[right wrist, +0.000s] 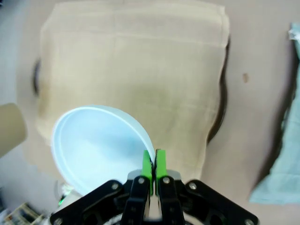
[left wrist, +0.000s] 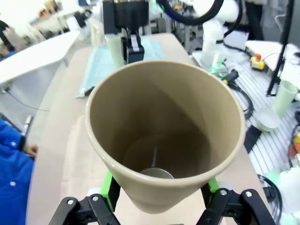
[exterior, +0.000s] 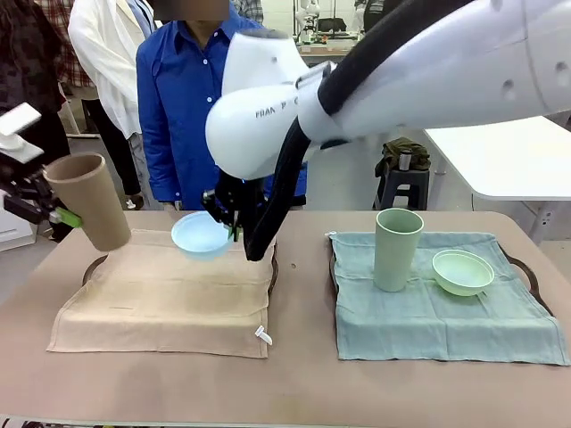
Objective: Set up a tray with a mat and arrange the tableware.
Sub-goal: Place the Picnic Bowl and Reusable plastic cup back onto the Handle tray in front of the human's position.
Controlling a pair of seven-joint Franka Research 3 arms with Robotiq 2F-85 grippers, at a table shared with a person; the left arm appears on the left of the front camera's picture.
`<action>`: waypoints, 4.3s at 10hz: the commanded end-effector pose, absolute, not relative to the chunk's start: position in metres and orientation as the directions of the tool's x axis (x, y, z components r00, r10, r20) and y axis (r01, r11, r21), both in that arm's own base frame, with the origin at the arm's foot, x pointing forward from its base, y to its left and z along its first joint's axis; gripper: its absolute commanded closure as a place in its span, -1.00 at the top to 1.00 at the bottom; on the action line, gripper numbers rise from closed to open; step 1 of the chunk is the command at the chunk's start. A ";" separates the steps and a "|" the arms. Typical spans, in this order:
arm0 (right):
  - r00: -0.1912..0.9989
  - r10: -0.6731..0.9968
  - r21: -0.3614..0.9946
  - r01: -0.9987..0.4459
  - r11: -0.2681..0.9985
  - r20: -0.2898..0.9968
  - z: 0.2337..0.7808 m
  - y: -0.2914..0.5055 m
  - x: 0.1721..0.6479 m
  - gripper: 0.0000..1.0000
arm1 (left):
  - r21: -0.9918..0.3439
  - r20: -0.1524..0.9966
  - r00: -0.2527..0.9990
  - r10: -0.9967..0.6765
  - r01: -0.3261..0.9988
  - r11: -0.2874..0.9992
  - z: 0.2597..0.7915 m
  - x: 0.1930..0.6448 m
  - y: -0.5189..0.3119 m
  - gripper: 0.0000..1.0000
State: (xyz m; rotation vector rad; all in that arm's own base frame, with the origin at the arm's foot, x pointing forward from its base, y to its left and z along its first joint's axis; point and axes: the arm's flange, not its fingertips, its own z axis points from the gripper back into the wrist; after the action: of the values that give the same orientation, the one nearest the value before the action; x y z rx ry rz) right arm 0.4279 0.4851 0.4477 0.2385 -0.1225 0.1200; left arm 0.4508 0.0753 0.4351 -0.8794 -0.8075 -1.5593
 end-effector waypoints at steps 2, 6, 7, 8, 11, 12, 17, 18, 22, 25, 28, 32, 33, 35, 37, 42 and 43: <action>0.988 0.116 0.205 -0.135 0.969 0.102 0.410 0.480 0.444 -0.92 | -0.027 0.855 -0.057 -0.515 0.988 -0.155 0.396 0.471 0.074 0.69; 0.986 0.115 0.156 -0.134 0.979 0.123 0.391 0.485 0.461 -0.92 | -0.026 0.864 -0.047 -0.501 0.990 -0.137 0.374 0.488 0.069 0.69; 0.990 0.114 0.173 -0.127 0.977 0.085 0.386 0.477 0.458 -0.92 | -0.067 0.858 -0.016 -0.513 0.987 -0.143 0.368 0.478 0.070 0.69; 0.990 0.114 0.173 -0.127 0.977 0.085 0.386 0.477 0.458 -0.92 | -0.067 0.858 -0.016 -0.513 0.987 -0.143 0.368 0.478 0.070 0.69; 0.988 0.127 0.189 -0.142 0.972 0.093 0.380 0.479 0.462 -0.92 | -0.044 0.872 -0.046 -0.486 0.984 -0.171 0.357 0.487 0.070 0.69; 0.984 0.144 0.189 -0.162 0.969 0.104 0.377 0.479 0.463 -0.92 | -0.021 0.883 -0.063 -0.465 0.985 -0.174 0.349 0.492 0.072 0.69; 0.972 0.181 0.191 -0.208 0.959 0.148 0.356 0.480 0.472 -0.92 | 0.036 0.866 -0.136 -0.481 0.977 -0.210 0.329 0.502 0.064 0.69; 0.974 0.177 0.195 -0.203 0.960 0.142 0.352 0.481 0.473 -0.92 | 0.039 0.863 -0.140 -0.485 0.976 -0.214 0.326 0.503 0.062 0.69; 0.976 0.176 0.195 -0.198 0.961 0.125 0.343 0.481 0.475 -0.92 | 0.025 0.855 -0.135 -0.501 0.975 -0.221 0.313 0.509 0.055 0.69; 0.977 0.174 0.193 -0.196 0.961 0.127 0.341 0.480 0.475 -0.92 | 0.006 0.850 -0.119 -0.513 0.976 -0.216 0.303 0.514 0.055 0.69; 0.979 0.159 0.187 -0.181 0.966 0.125 0.344 0.478 0.473 1.00 | 0.007 0.841 -0.120 -0.527 0.977 -0.211 0.306 0.510 0.058 1.00; 0.982 0.140 0.150 -0.158 0.976 0.124 0.382 0.472 0.450 1.00 | -0.071 0.769 -0.037 -0.638 0.987 -0.143 0.320 0.497 0.071 1.00; 0.980 0.140 0.151 -0.162 0.975 0.143 0.394 0.469 0.443 1.00 | -0.102 0.735 0.000 -0.678 0.989 -0.111 0.322 0.495 0.077 1.00; 0.975 0.131 0.137 -0.157 0.978 0.181 0.418 0.463 0.429 1.00 | -0.124 0.648 0.060 -0.760 0.992 -0.027 0.339 0.488 0.091 1.00; 0.968 0.126 0.108 -0.152 0.982 0.217 0.449 0.451 0.413 1.00 | -0.188 0.478 0.274 -0.835 0.960 0.208 0.383 0.471 0.095 1.00; 0.966 0.071 0.104 -0.100 0.990 0.248 0.513 0.413 0.381 1.00 | -0.082 0.205 0.621 -0.756 0.781 0.619 0.473 0.425 0.060 1.00; 0.964 0.094 0.102 -0.123 0.987 0.248 0.529 0.405 0.373 1.00 | -0.037 0.191 0.675 -0.713 0.730 0.682 0.491 0.419 0.045 1.00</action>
State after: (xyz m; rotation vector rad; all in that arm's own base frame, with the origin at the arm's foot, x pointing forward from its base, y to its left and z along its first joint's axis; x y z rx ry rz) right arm 0.3871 0.4181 0.5248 0.1167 -0.2539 0.1094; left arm 0.4282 0.0642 0.4838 -0.1360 -0.1917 -0.8630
